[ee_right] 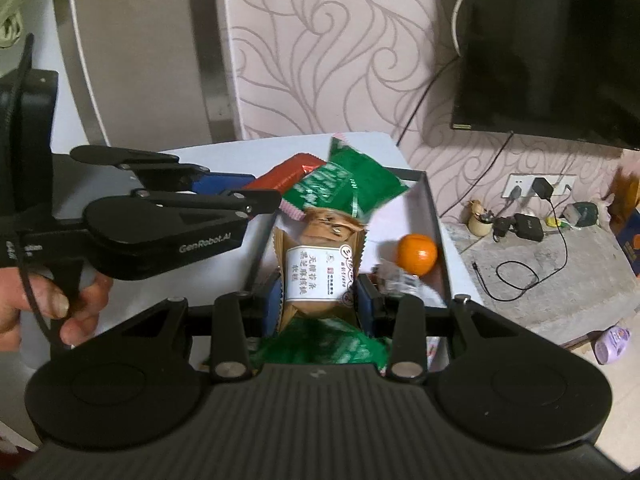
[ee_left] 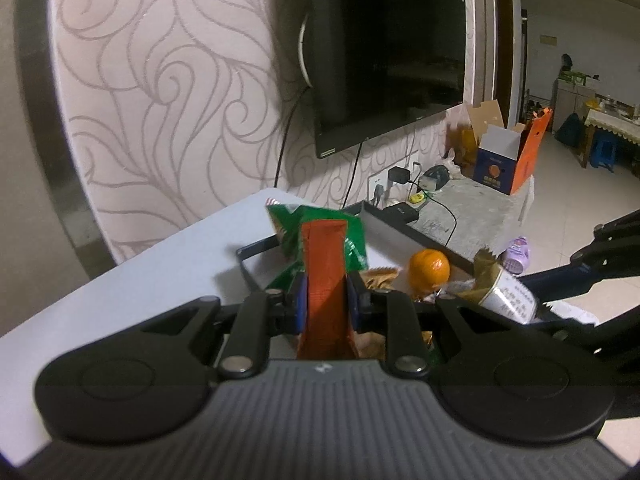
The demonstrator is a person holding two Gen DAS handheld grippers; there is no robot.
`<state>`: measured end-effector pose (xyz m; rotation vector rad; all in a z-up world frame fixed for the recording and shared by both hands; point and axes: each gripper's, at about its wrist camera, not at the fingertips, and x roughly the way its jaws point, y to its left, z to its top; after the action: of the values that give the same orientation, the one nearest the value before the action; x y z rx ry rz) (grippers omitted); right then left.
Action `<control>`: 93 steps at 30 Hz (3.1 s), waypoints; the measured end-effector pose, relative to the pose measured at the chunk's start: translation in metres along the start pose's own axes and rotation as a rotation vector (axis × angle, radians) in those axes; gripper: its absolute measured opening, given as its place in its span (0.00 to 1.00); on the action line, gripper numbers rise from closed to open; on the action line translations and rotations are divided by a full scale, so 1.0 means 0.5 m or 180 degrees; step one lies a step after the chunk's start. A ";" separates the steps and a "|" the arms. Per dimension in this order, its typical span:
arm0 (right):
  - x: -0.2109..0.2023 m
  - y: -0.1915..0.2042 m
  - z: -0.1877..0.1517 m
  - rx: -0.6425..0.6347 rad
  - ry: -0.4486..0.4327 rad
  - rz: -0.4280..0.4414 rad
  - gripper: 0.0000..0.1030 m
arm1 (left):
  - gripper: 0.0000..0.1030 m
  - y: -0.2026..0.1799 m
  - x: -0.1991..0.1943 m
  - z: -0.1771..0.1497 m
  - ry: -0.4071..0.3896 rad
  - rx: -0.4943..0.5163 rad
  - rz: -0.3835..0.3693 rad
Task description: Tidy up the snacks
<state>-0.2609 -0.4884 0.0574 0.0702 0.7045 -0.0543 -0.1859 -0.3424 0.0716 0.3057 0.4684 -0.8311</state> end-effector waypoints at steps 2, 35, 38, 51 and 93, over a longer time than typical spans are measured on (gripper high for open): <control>0.008 -0.013 0.001 -0.0003 0.0024 -0.0007 0.43 | 0.23 -0.008 0.011 0.006 0.0001 -0.0002 -0.0017; 0.081 -0.103 0.025 -0.0167 0.0150 0.0223 0.68 | 0.28 -0.054 0.096 0.024 0.0103 -0.0026 -0.0161; 0.079 -0.100 0.023 -0.0162 0.0147 0.0218 0.69 | 0.64 -0.052 0.092 0.019 0.0048 -0.0042 -0.0074; 0.068 -0.082 0.019 -0.0144 0.0141 0.0168 0.70 | 0.72 -0.052 0.073 0.012 0.0052 -0.0007 0.0055; -0.444 0.243 -0.244 0.0727 -0.0290 -0.0644 0.90 | 0.86 -0.131 -0.376 -0.148 0.0279 -0.0342 0.0091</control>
<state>-0.4996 -0.3513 0.1146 0.2139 0.6101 -0.3303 -0.3662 -0.2330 0.0989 0.2497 0.5873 -0.7640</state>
